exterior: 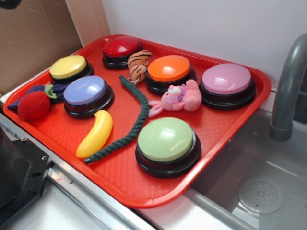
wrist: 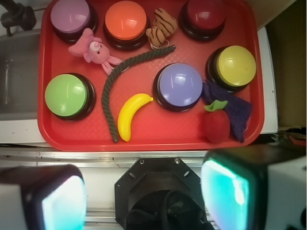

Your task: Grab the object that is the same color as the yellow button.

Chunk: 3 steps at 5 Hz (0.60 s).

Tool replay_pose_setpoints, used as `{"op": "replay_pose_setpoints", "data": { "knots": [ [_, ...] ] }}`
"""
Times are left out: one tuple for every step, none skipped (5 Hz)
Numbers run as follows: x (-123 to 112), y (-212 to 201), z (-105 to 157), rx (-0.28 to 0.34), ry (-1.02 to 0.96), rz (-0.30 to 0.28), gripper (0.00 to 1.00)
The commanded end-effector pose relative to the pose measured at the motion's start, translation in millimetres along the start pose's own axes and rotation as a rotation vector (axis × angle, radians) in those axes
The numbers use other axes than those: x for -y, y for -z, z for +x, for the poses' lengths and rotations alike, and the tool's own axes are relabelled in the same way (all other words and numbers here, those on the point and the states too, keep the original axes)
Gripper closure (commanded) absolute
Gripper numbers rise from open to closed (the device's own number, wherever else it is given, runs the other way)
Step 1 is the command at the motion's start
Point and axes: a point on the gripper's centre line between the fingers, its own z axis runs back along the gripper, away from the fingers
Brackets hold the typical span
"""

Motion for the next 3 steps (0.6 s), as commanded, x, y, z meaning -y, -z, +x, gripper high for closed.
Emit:
{"op": "replay_pose_setpoints", "data": {
  "knots": [
    [0, 0, 0, 0.0, 0.0, 0.0, 0.0],
    [15, 18, 8, 0.012, -0.07, -0.042, 0.0],
    [24, 45, 12, -0.005, -0.155, -0.069, 0.0]
  ]
}}
